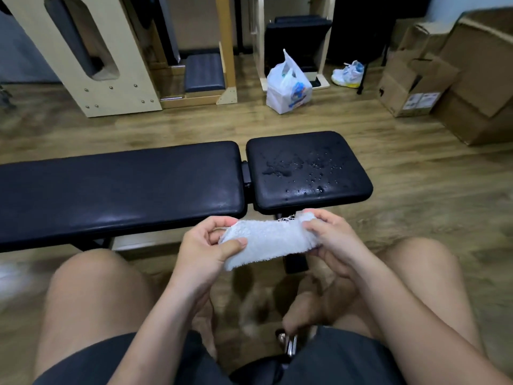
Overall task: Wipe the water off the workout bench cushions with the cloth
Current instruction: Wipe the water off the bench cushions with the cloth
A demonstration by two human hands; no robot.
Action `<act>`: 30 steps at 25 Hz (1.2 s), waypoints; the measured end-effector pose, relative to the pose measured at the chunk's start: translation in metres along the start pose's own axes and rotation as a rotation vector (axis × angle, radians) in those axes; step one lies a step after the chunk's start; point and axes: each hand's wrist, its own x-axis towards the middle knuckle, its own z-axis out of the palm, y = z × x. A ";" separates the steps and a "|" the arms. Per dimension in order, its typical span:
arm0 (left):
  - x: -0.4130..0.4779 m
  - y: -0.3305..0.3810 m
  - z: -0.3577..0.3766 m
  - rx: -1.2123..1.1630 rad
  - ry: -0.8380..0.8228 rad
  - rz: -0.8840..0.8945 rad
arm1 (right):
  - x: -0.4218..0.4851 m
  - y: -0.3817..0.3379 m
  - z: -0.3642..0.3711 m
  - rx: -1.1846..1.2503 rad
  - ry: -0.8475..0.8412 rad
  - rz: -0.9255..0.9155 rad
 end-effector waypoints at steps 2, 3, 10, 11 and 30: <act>0.017 0.000 -0.003 0.061 -0.024 -0.039 | 0.006 -0.006 -0.011 -0.018 0.036 0.019; 0.026 -0.002 -0.003 0.083 -0.042 -0.067 | 0.008 -0.003 -0.017 -0.018 0.046 0.028; 0.067 -0.002 0.035 -0.016 -0.190 -0.149 | 0.050 0.025 -0.058 -0.418 0.206 -0.064; 0.077 0.002 0.038 -0.021 -0.178 -0.140 | 0.061 0.020 -0.066 -0.391 0.234 -0.094; 0.203 -0.035 0.099 0.629 0.294 0.079 | 0.181 -0.083 -0.160 -0.711 0.257 -0.096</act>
